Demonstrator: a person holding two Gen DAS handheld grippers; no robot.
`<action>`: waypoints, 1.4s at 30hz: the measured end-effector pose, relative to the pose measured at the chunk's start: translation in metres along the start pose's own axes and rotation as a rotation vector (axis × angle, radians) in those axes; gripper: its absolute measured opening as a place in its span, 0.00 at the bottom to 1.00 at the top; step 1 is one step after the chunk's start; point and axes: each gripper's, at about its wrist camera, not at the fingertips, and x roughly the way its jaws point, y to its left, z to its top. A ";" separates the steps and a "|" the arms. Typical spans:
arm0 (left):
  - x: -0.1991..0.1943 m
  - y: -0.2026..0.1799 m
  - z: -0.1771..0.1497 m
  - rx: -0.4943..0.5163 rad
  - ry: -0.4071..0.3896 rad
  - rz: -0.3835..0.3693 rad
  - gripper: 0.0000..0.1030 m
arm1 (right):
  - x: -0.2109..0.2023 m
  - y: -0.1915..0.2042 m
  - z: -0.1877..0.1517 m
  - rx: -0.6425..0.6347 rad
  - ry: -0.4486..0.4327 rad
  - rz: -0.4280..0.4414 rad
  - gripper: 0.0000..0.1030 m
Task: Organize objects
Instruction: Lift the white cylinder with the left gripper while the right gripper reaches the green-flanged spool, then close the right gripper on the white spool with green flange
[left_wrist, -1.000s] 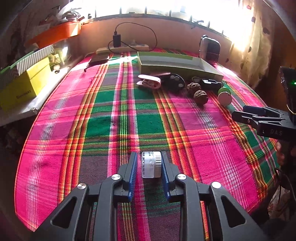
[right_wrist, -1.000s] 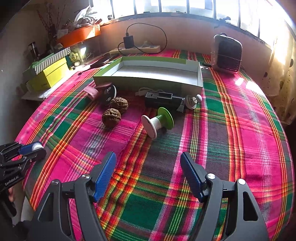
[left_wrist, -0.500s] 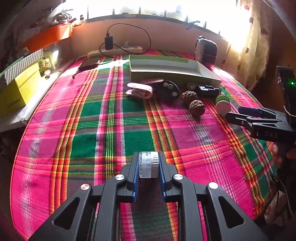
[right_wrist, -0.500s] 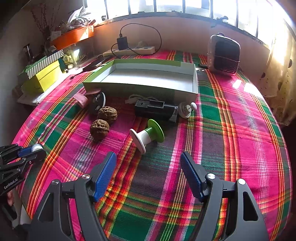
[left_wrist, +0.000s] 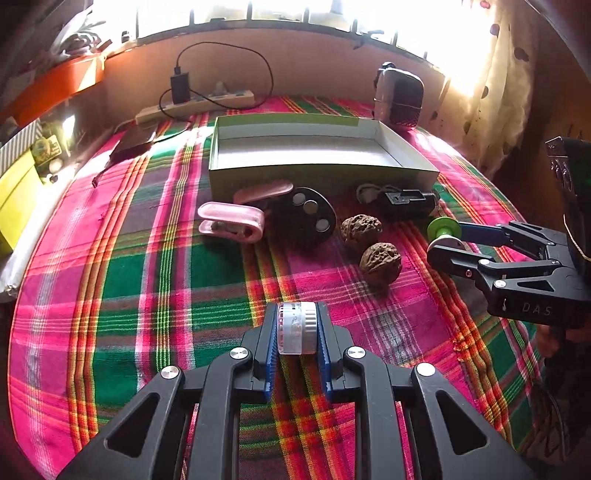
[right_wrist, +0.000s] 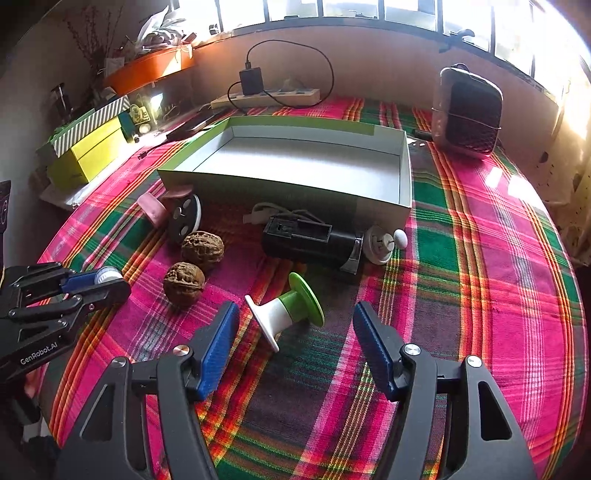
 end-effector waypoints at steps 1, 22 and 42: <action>0.002 0.000 0.002 -0.002 0.003 -0.001 0.16 | 0.001 0.000 0.000 -0.002 0.003 0.005 0.63; 0.022 0.003 0.025 -0.015 0.010 0.006 0.16 | 0.008 0.000 0.006 -0.003 0.003 -0.006 0.33; 0.025 -0.006 0.026 -0.021 -0.003 0.085 0.16 | 0.009 0.006 0.004 0.062 0.024 -0.069 0.33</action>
